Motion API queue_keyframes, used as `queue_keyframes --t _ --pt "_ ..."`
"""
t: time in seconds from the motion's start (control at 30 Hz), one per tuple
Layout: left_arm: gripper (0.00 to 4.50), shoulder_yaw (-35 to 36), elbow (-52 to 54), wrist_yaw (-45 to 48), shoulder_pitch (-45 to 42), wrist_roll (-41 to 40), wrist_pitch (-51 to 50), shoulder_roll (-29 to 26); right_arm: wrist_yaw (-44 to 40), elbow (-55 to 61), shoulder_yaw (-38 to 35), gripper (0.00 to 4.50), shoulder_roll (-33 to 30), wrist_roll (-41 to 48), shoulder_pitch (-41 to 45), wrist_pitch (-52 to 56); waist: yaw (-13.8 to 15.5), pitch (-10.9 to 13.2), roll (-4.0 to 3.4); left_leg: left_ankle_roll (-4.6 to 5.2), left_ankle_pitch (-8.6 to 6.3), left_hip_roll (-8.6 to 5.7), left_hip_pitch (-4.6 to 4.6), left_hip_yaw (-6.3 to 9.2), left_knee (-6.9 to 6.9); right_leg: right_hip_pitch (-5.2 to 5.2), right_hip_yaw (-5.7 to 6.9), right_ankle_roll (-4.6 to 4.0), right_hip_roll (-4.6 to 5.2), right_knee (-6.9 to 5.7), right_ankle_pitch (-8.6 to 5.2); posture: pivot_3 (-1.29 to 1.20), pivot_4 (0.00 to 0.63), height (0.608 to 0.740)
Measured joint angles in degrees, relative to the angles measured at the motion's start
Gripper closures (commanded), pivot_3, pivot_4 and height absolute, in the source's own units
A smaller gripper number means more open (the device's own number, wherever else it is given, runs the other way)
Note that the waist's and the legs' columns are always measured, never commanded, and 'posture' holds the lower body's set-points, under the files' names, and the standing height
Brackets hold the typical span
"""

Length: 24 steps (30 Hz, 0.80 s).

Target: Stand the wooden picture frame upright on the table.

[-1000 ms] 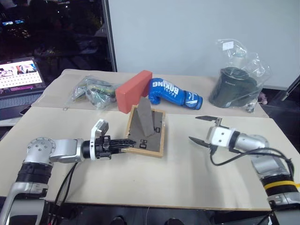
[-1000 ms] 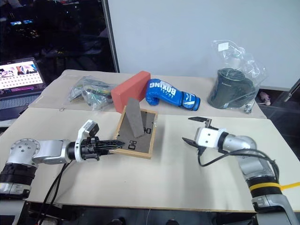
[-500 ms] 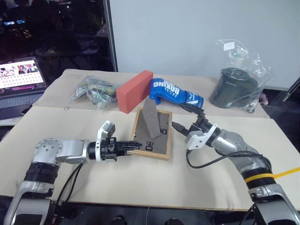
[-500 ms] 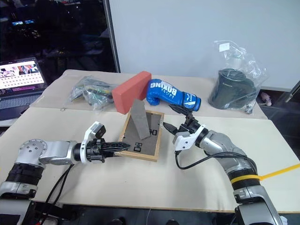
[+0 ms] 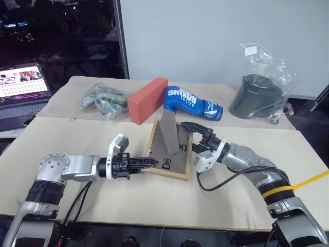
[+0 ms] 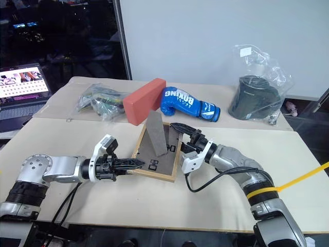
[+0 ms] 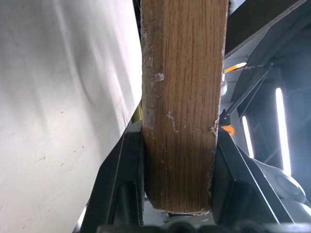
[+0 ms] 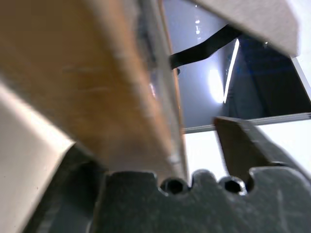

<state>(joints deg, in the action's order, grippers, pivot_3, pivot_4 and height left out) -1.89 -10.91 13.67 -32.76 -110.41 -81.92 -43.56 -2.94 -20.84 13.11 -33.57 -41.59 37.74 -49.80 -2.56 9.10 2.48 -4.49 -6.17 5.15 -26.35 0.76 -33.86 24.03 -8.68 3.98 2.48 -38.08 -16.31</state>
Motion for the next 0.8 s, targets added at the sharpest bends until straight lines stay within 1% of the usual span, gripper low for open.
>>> queue_keyframes --t 0.03,0.07,0.1,0.17,0.2,0.23,0.27,0.3,0.37,0.4,0.43,0.53,0.57,0.6,0.63,0.7,0.8 --pt "3.35 0.5 1.0 1.0 0.8 0.3 0.2 0.0 0.9 0.3 0.0 2.73 -0.1 -0.2 0.0 -0.4 -0.1 0.0 -0.01 0.00 0.00 -0.01 0.01 -0.01 0.01 0.00 -0.01 0.00 0.01 0.00 0.00 0.00 0.150 0.727" --pt "3.35 0.7 1.8 1.8 1.5 0.7 0.4 0.0 1.1 0.6 0.0 2.86 -0.4 -0.7 0.1 -0.8 -0.1 0.0 -0.01 0.00 0.00 -0.01 0.05 0.00 0.02 -0.01 -0.01 0.00 0.01 -0.02 0.00 0.00 0.150 0.727" --pt "3.35 0.9 2.8 2.8 2.4 1.1 0.7 0.0 1.2 1.2 0.0 2.86 -0.7 -1.1 0.1 -1.1 -0.1 0.0 -0.01 0.00 0.00 -0.01 0.05 0.03 0.01 -0.02 0.01 0.00 0.00 -0.02 0.00 0.00 0.150 0.727" --pt "2.35 1.4 3.8 4.1 3.2 2.2 1.0 -0.1 1.6 1.5 0.0 2.91 -0.7 -1.8 0.1 -1.3 0.0 0.0 -0.01 0.00 0.00 -0.03 0.05 0.04 -0.01 -0.04 0.02 0.00 0.01 -0.02 0.00 0.00 0.150 0.727" --pt "2.14 1.8 5.0 5.0 3.3 3.3 1.0 -0.3 1.5 1.3 0.3 2.94 -0.7 -1.9 0.1 -1.3 0.0 0.0 0.02 0.03 0.02 -0.03 0.05 0.05 -0.02 -0.05 0.03 0.00 0.01 -0.02 0.00 0.00 0.150 0.727" --pt "1.81 2.1 6.1 5.8 3.3 4.2 1.0 -1.2 1.1 1.1 0.8 3.07 -0.8 -1.9 0.1 -1.3 0.0 0.0 0.04 0.03 0.02 -0.03 0.05 0.06 -0.02 -0.07 0.04 0.00 0.01 -0.01 0.00 0.00 0.150 0.727" --pt "1.34 2.6 7.0 7.3 3.1 5.7 0.5 -2.4 0.9 0.9 1.2 3.21 -0.8 -1.8 -0.1 -1.3 0.0 0.0 0.03 0.03 0.03 -0.05 0.05 0.05 -0.03 -0.07 0.03 0.00 0.03 -0.01 0.01 0.00 0.150 0.727" --pt "1.03 3.0 7.1 8.5 3.1 7.2 0.2 -3.5 0.7 0.8 1.2 3.21 -0.9 -1.6 -0.1 -1.3 -0.1 0.0 0.03 0.04 0.03 -0.06 0.05 0.05 -0.02 -0.06 0.03 0.00 0.03 -0.02 0.00 0.00 0.150 0.727" --pt "0.22 4.0 7.4 11.8 3.3 11.3 0.1 -5.1 0.4 0.3 1.2 3.21 -1.3 -0.3 -0.1 -1.2 -0.1 0.0 0.03 0.04 0.03 -0.06 0.06 0.07 -0.02 -0.07 0.04 0.00 0.03 -0.02 0.00 0.00 0.150 0.727" --pt "0.00 4.8 8.0 14.0 3.7 13.8 1.1 -5.9 0.2 0.2 1.2 3.22 -1.3 0.2 -0.1 -1.2 -0.1 0.0 0.04 0.04 0.03 -0.06 0.06 0.07 -0.02 -0.07 0.04 0.00 0.03 -0.01 0.00 0.00 0.150 0.727" --pt "0.00 5.5 8.6 16.0 4.1 16.2 2.2 -6.8 0.0 0.1 1.2 3.22 -1.4 0.6 0.0 -1.2 -0.2 0.0 0.04 0.04 0.03 -0.06 0.06 0.07 -0.01 -0.07 0.04 0.00 0.03 -0.01 0.00 0.00 0.150 0.727" --pt "0.00 7.2 13.6 24.9 7.6 30.2 14.3 -10.0 -2.2 -1.3 1.2 3.22 -1.8 2.4 0.0 -0.8 -0.1 0.0 0.03 0.03 0.03 -0.06 0.06 0.06 0.02 -0.08 0.04 -0.01 0.04 0.02 0.00 0.00 0.150 0.727" --pt "0.00 7.3 14.7 28.7 9.5 36.3 19.5 -11.3 -3.7 -1.7 1.3 3.22 -1.6 5.1 0.0 -0.7 -0.2 0.0 0.02 0.03 0.03 -0.06 0.06 0.04 0.02 -0.06 0.03 -0.02 0.05 0.03 0.00 0.00 0.150 0.727" --pt "0.00 7.4 14.6 31.0 10.9 39.4 22.2 -12.0 -5.0 -1.7 1.3 3.23 -1.3 7.9 0.0 -0.4 -0.3 0.0 0.00 0.03 0.03 -0.06 0.06 0.02 0.04 -0.06 0.02 -0.02 0.05 0.03 0.00 0.00 0.150 0.727" --pt "0.00 7.7 14.6 34.1 12.3 43.1 25.6 -12.3 -8.6 -1.7 1.4 3.23 -0.4 13.4 0.0 1.3 -0.3 0.0 0.01 0.03 0.03 -0.04 0.06 0.05 0.04 -0.09 0.05 -0.02 0.04 0.02 0.00 0.00 0.150 0.727" --pt "0.00 8.5 14.5 38.2 13.4 47.3 30.5 -12.3 -15.0 -1.7 1.4 3.23 1.7 22.4 0.0 6.0 -0.3 0.1 0.02 0.04 0.04 -0.04 0.06 0.07 0.00 -0.13 0.08 -0.02 0.05 0.01 0.00 0.00 0.150 0.727" --pt "0.00 9.8 11.4 39.0 9.5 53.7 36.1 -10.8 -26.3 -1.2 0.7 3.23 5.5 37.4 0.0 19.1 0.0 0.1 0.02 0.13 0.10 -0.05 0.06 0.14 -0.05 -0.26 0.20 0.00 0.05 0.02 0.01 0.00 0.150 0.727"
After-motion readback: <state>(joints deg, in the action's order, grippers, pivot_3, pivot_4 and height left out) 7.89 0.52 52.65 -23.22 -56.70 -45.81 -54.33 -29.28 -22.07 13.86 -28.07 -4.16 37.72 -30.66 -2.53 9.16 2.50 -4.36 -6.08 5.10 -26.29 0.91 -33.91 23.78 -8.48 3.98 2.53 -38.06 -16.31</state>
